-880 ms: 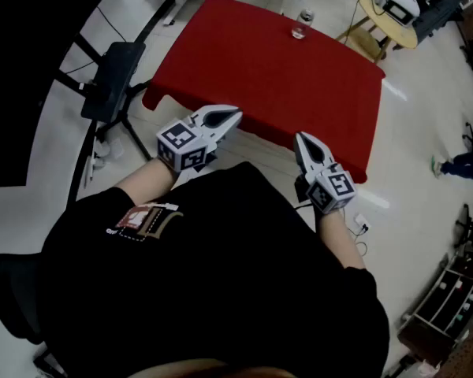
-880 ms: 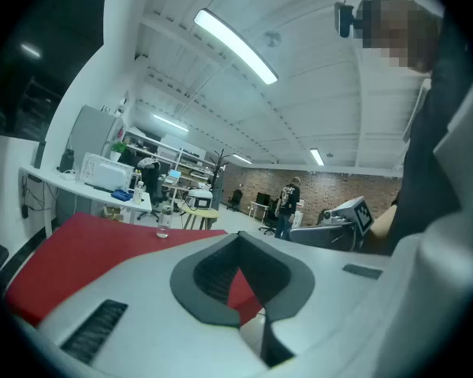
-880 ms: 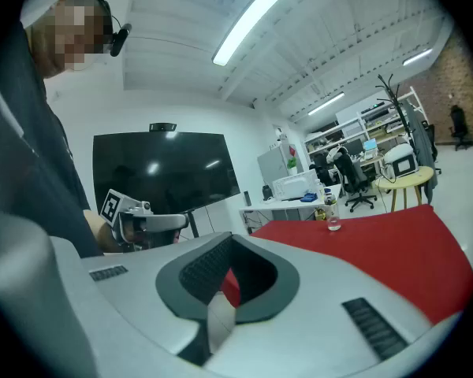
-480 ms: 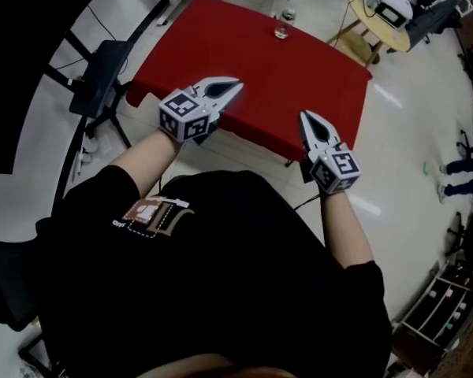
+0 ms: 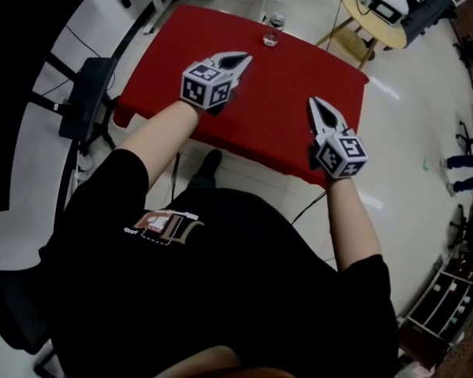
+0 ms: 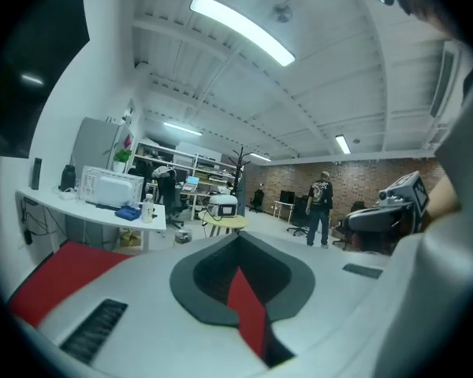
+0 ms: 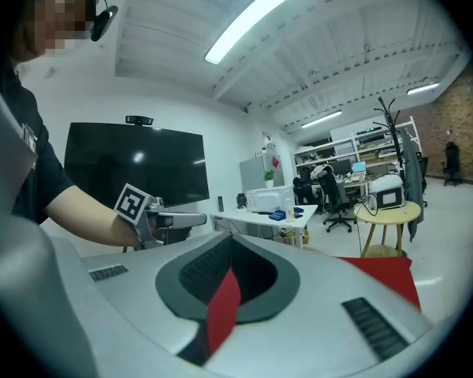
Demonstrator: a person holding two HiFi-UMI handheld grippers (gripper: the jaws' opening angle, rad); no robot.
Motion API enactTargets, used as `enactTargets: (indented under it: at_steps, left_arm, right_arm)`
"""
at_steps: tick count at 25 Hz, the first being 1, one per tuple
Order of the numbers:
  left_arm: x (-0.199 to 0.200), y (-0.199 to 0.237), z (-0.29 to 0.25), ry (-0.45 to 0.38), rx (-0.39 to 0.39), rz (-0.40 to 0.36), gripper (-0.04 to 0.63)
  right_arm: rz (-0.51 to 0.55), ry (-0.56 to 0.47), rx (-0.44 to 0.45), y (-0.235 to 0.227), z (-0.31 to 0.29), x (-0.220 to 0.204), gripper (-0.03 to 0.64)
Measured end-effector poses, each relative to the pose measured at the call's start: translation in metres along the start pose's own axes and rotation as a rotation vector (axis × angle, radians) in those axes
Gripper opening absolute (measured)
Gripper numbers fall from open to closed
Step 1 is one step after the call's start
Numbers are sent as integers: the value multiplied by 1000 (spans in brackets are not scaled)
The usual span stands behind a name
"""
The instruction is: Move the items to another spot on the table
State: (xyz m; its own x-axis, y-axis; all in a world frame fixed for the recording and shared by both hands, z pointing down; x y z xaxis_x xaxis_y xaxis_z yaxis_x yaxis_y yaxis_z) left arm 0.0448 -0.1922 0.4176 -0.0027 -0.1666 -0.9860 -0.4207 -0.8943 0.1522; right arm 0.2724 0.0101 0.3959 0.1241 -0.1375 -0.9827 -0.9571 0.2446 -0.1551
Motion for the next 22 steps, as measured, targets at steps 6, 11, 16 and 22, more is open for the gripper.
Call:
enactTargets:
  at_steps: [6, 11, 16, 22]
  left_arm:
    - [-19, 100, -96, 58, -69, -57, 0]
    - [-38, 156, -156, 122, -87, -44, 0]
    - [-64, 185, -204, 188, -65, -14, 60]
    - [-109, 202, -264, 252, -15, -19, 321]
  right_arm:
    - [-25, -10, -95, -49, -116, -15, 9]
    - [-17, 15, -173, -99, -201, -23, 9]
    - [10, 57, -184, -136, -253, -27, 9]
    - [-5, 108, -150, -164, -272, -52, 9]
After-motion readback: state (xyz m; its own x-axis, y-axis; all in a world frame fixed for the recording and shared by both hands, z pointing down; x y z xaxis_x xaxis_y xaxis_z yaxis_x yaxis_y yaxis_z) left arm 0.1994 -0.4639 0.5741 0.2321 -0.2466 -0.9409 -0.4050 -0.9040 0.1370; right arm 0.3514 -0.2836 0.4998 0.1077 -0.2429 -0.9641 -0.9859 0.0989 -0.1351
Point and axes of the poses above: the fingertips, and each gripper's own axes: z backward along the fingers, y to its left, x out of its top, the point moved 10 cm from there along z, backward along the fingers, and after that the axes turned 5 degrees about -y, right-handed, at the moved point
